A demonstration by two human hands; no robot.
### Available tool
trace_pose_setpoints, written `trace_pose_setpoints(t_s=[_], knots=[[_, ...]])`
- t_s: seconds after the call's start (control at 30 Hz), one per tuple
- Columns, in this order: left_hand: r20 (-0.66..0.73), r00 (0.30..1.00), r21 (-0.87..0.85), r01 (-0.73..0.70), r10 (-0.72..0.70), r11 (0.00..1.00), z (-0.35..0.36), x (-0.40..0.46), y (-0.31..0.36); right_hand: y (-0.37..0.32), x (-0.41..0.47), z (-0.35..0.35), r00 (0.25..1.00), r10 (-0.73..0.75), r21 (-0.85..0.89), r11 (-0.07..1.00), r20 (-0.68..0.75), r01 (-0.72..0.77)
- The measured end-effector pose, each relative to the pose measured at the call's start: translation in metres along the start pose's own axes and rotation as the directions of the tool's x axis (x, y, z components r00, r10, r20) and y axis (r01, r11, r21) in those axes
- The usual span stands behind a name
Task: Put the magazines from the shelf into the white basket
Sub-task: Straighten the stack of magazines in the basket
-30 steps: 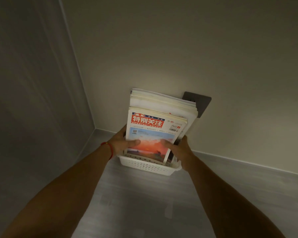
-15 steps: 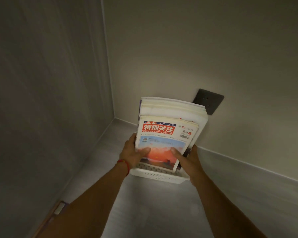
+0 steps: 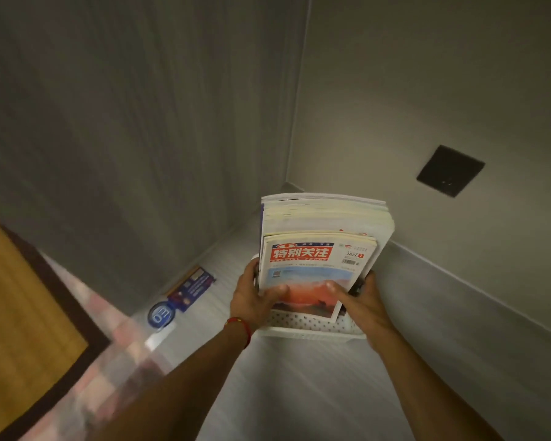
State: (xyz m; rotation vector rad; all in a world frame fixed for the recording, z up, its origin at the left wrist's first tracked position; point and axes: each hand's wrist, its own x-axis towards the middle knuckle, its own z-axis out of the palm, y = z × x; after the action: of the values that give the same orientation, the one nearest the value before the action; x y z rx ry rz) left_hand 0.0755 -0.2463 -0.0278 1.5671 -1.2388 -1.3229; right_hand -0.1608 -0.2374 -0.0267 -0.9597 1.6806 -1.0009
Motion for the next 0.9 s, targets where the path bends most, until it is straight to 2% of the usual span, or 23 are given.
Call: trace_pose_setpoints(t_s=[0.2,0.33,0.47,0.6,0.9], knots=[[-0.171,0.985,-0.013,0.020,-0.022,1.000,-0.028,-0.047,-0.017,-0.004,-0.016,0.030,0.984,-0.044,-0.059,0.997,0.175,0.055],[-0.312,0.949,-0.043,0.031,-0.043,0.999,-0.049,-0.073,-0.028,-0.014,-0.019,0.060,0.951,-0.062,-0.117,0.988,0.302,0.102],[-0.455,0.889,-0.083,0.015,-0.051,0.996,-0.073,-0.091,-0.044,-0.028,-0.015,0.098,0.894,-0.080,-0.175,0.969,0.440,0.173],[-0.600,0.798,-0.131,-0.020,-0.063,0.991,-0.088,-0.094,-0.052,-0.047,-0.002,0.136,0.829,-0.067,-0.191,0.960,0.555,0.206],[-0.727,0.661,-0.265,-0.020,-0.186,0.964,-0.098,-0.069,-0.058,-0.084,0.034,0.193,0.711,-0.044,-0.212,0.940,0.702,0.267]])
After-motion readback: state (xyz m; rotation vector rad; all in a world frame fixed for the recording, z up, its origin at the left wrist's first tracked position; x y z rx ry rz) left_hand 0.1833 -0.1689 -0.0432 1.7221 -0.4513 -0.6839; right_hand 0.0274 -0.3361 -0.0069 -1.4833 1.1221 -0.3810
